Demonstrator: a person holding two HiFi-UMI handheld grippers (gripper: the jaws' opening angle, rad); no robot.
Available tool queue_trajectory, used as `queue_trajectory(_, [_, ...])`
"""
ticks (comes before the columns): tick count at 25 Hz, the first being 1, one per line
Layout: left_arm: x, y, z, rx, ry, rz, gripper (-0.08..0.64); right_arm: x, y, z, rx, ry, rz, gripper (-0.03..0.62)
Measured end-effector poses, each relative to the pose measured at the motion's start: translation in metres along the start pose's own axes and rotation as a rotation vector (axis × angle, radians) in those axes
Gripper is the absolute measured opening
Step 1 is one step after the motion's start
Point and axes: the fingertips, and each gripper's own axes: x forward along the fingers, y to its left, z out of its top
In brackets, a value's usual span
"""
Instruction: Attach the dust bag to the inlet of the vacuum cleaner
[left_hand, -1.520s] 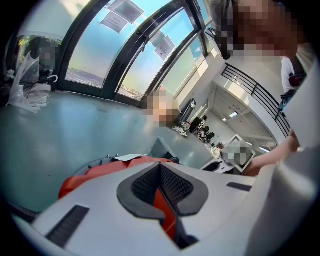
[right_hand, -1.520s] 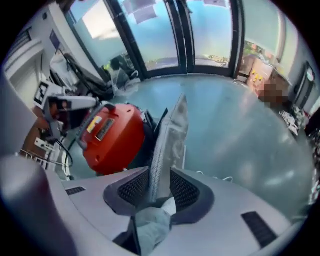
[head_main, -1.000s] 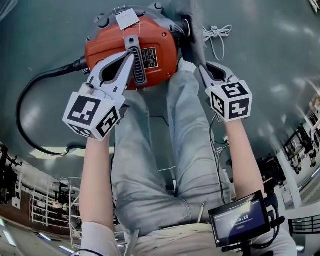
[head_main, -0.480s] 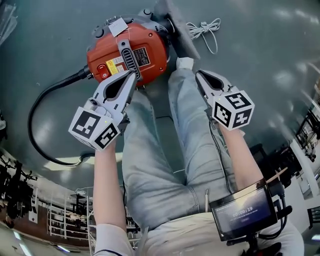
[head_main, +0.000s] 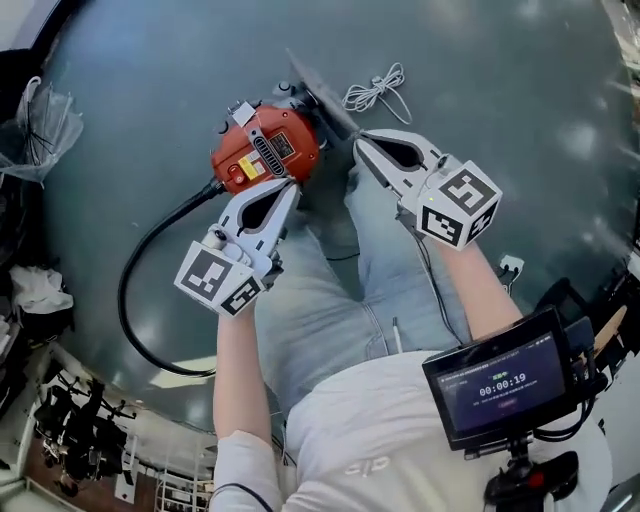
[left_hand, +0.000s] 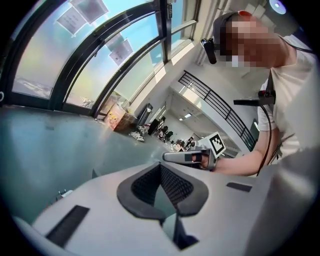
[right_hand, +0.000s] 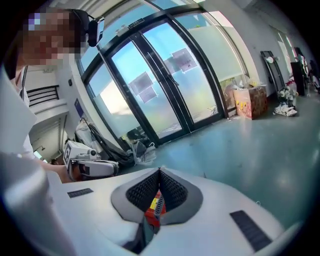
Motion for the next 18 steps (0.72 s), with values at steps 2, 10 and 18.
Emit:
queue_trajectory(2, [-0.018,-0.035,0.041,0.038,-0.026,-0.023,0.006,-0.025,0.033,0.039,-0.024,-0.039,-0.003,0.009])
queue_trajectory(10, [-0.088,-0.160,0.120,0.025,-0.136,-0.192,0.006,-0.129,0.155,0.116,0.040,-0.233,0.007,0.009])
queue_trajectory(18, [-0.117,-0.241,0.149,0.167,-0.211,-0.164,0.006,-0.198,0.233,0.168,0.124,-0.521,0.252,0.009])
